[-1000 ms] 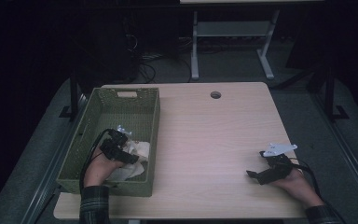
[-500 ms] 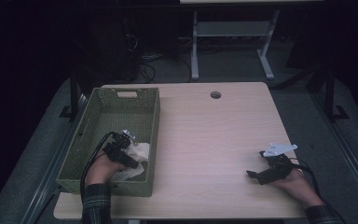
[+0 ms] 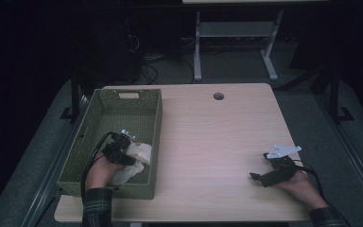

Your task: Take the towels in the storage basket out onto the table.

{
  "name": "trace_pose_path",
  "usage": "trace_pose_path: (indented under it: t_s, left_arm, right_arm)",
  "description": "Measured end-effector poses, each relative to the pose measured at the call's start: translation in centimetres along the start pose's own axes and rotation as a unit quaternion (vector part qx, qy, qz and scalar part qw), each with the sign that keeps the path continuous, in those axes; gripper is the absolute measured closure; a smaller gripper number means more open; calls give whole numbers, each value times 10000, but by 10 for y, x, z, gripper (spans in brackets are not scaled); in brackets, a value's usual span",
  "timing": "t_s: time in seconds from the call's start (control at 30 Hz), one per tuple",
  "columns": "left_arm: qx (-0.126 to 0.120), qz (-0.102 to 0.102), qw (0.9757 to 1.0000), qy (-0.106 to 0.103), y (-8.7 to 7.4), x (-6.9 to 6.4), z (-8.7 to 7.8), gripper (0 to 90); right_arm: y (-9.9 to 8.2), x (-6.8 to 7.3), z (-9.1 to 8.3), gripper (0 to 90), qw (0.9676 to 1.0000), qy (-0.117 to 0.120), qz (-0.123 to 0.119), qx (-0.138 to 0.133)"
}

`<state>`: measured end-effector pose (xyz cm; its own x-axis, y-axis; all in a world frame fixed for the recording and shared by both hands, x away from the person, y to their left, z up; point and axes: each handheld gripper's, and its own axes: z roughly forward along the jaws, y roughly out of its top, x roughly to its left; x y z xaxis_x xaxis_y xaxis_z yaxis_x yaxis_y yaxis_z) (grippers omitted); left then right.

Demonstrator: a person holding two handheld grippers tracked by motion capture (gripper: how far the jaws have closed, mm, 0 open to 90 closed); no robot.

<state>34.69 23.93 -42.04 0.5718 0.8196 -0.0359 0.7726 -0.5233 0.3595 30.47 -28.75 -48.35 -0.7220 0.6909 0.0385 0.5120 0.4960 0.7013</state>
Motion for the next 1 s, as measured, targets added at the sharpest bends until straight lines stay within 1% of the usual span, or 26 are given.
trace_pose_path:
  t_s: [0.1, 0.13, 0.2, 0.23, 0.27, 0.33, 0.4, 0.47, 0.5, 0.6, 0.63, 0.7, 0.73, 0.77, 0.8, 0.87, 0.93, 1.0]
  left_arm:
    - [-333, -51, 9994, -14, 0, 1, -7, 702]
    - [-333, -51, 9994, -14, 0, 1, -7, 702]
    - [-637, -126, 9979, -6, -1, 4, -13, 703]
    - [-699, -145, 9974, -15, -2, 4, -15, 703]
    - [-699, -145, 9974, -15, -2, 4, -15, 703]
    - [-968, -173, 9951, -64, -3, 6, -21, 703]
    - [-1110, -213, 9936, -86, -3, 6, -24, 703]
    - [-1288, -220, 9913, -147, -4, 7, -27, 703]
    - [-1349, -193, 9905, -171, -5, 7, -29, 702]
    - [-1578, -160, 9870, -253, -5, 7, -35, 702]
    - [-1628, -162, 9862, -270, -5, 8, -36, 702]
    - [-1759, -194, 9837, -322, -6, 10, -39, 702]
    - [-1759, -194, 9837, -322, -6, 10, -39, 702]
    - [-1862, -191, 9816, -372, -8, 12, -42, 703]
    - [-1994, -241, 9785, -461, -9, 14, -45, 702]
    - [-2081, -237, 9765, -499, -10, 16, -48, 702]
    - [-2188, -239, 9739, -560, -10, 16, -52, 702]
    - [-2242, -205, 9723, -625, -9, 17, -55, 703]
  right_arm:
    - [0, 0, 0, 11, 10000, 8, -4, 2]
    - [0, 0, 0, 11, 10000, 8, -2, 4]
    - [0, 0, 0, 11, 10000, 8, -3, 4]
    - [0, 0, 0, 11, 10000, 7, -4, 3]
    - [0, 0, 0, 11, 10000, 7, -4, 3]
    - [0, 0, 0, 11, 10000, 8, -4, 4]
    - [0, 0, 0, 11, 10000, 7, -2, 3]
    - [0, 0, 0, 11, 10000, 8, -2, 3]
    - [0, 0, 0, 11, 10000, 6, -10, -1]
    - [0, 0, 0, 11, 10000, 6, -9, 0]
    - [0, 0, 0, 11, 10000, 12, -6, 5]
    - [0, 0, 0, 11, 10000, 14, -7, 5]
    - [0, 0, 0, 11, 10000, 13, -16, 0]
    - [0, -1, 0, 11, 10000, 15, -21, 4]
    - [0, -1, 0, 11, 10000, 16, -27, 4]
    - [0, -1, 0, 11, 10000, 15, -22, 5]
    - [1, -1, 0, 11, 10000, 14, -28, 13]
    - [1, -1, 0, 11, 10000, 13, -29, 18]
